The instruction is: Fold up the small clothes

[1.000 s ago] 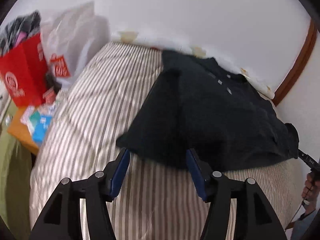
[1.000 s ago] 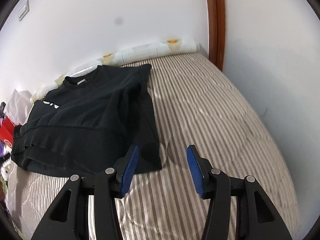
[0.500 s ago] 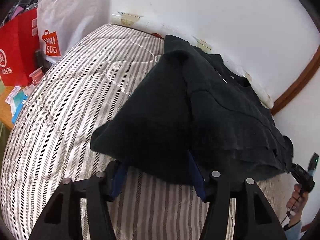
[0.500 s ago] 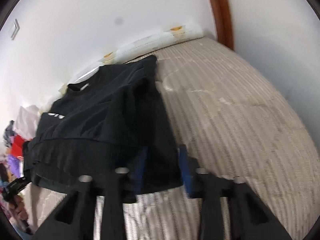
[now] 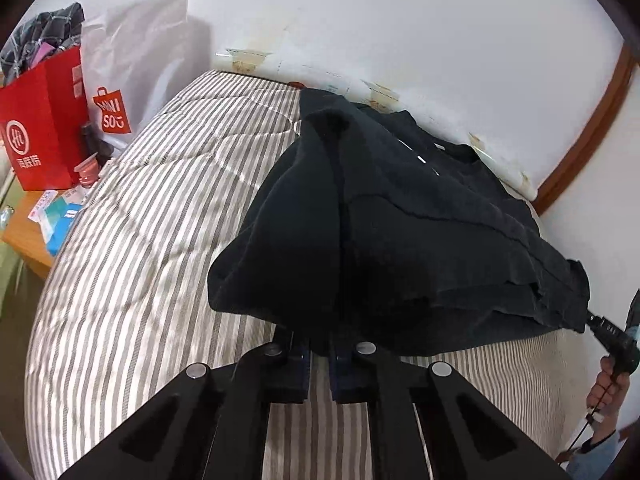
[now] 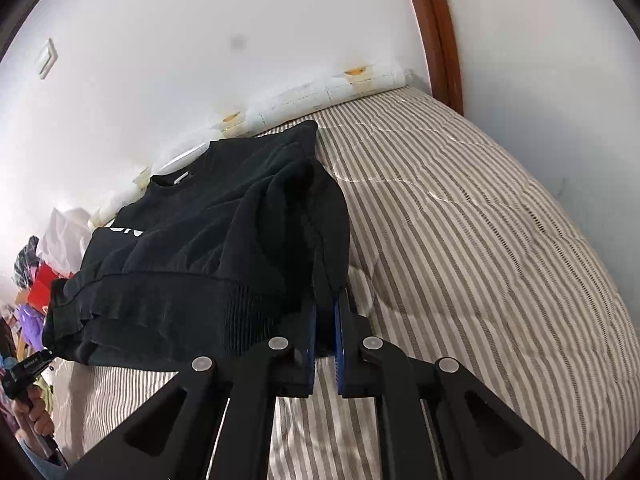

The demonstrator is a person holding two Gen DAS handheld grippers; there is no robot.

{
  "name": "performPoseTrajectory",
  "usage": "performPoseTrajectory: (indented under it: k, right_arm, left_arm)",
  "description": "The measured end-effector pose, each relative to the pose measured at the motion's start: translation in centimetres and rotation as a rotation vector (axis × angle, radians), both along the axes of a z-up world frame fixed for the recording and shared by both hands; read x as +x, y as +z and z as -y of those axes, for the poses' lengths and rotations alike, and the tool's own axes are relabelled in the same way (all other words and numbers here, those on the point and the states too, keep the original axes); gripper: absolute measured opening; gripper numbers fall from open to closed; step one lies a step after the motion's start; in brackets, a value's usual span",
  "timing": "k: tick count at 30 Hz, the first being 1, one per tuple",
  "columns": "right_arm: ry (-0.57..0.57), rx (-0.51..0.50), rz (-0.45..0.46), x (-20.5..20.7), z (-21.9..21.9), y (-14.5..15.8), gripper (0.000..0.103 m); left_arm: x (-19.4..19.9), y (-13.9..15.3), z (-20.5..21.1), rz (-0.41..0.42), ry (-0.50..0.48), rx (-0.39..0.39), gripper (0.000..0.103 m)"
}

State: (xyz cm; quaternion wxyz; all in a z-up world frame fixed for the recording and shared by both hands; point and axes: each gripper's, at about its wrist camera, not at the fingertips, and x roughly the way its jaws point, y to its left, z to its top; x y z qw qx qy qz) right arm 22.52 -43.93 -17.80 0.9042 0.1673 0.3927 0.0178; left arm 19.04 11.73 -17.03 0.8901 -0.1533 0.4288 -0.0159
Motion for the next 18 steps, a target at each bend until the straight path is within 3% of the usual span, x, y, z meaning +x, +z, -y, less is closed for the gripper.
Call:
performPoseTrajectory:
  k: [13,18]
  right_arm:
    - [0.072,-0.053,0.007,-8.5,-1.0,1.1,0.007]
    - [0.071,-0.075,0.003,-9.4,-1.5,0.6,0.007]
  left_arm:
    - [-9.5,-0.9,-1.2,-0.004,-0.015,-0.005,0.007]
    - [-10.2,-1.2,-1.2,-0.01,-0.023,-0.005,0.008]
